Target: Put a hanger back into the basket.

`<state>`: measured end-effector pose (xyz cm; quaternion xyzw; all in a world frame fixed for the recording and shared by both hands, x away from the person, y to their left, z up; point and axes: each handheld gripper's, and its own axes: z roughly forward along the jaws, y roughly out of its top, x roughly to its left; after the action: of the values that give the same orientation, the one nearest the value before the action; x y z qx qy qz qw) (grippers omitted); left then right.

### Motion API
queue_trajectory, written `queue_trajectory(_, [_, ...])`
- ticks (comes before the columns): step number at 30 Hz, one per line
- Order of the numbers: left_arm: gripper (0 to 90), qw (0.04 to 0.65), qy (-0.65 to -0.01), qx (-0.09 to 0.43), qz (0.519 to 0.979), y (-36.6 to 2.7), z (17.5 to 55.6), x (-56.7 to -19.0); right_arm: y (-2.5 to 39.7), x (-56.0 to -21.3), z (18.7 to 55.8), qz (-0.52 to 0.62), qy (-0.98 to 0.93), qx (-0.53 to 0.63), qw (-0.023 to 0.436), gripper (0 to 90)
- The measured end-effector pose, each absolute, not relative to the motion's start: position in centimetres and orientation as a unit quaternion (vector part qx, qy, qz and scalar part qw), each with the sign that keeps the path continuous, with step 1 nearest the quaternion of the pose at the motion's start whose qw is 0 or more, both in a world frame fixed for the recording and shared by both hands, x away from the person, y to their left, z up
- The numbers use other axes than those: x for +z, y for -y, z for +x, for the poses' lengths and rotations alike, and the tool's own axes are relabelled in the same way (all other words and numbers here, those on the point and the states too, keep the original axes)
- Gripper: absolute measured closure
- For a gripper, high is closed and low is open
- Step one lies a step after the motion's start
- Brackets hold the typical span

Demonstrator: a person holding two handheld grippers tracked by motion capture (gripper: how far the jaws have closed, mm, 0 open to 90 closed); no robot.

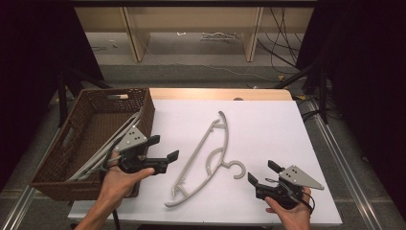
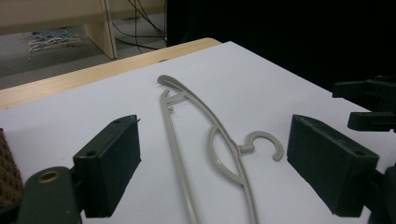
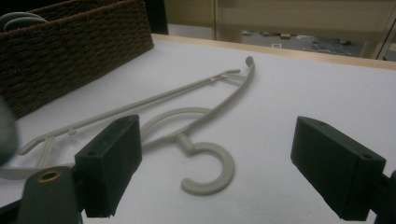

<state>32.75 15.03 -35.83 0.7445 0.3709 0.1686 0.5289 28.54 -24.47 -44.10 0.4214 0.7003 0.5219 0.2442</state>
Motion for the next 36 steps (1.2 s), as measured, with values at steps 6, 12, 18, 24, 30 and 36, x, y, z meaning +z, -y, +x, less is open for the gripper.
queue_trajectory(6, [16.4, 0.542, -0.356, 0.159, 0.745, -13.2, 32.8, -37.6, 24.8, -44.0, 28.5, 0.424, -0.706, 0.511, 0.247, 17.2])
queue_trajectory(12, [16.4, 0.545, -0.351, 0.154, 0.746, -12.1, 33.0, -38.9, 24.6, -44.0, 28.4, 0.424, -0.700, 0.520, 0.242, 17.2])
queue_trajectory(18, [16.3, 0.515, -0.299, 0.180, 0.783, -11.5, 33.7, -40.2, 24.5, -44.1, 28.5, 0.419, -0.700, 0.526, 0.241, 17.2])
queue_trajectory(24, [16.1, 0.434, -0.114, 0.323, 0.833, -11.0, 36.2, -39.9, 24.5, -44.0, 28.4, 0.426, -0.704, 0.515, 0.241, 17.2])
queue_trajectory(30, [16.1, 0.478, -0.318, 0.146, 0.806, -7.3, 33.3, -42.9, 24.5, -44.1, 28.5, 0.421, -0.702, 0.522, 0.241, 17.2])
queue_trajectory(36, [16.2, 0.433, -0.297, 0.142, 0.839, -5.4, 34.2, -44.5, 24.6, -44.0, 28.5, 0.420, -0.699, 0.525, 0.243, 17.2])
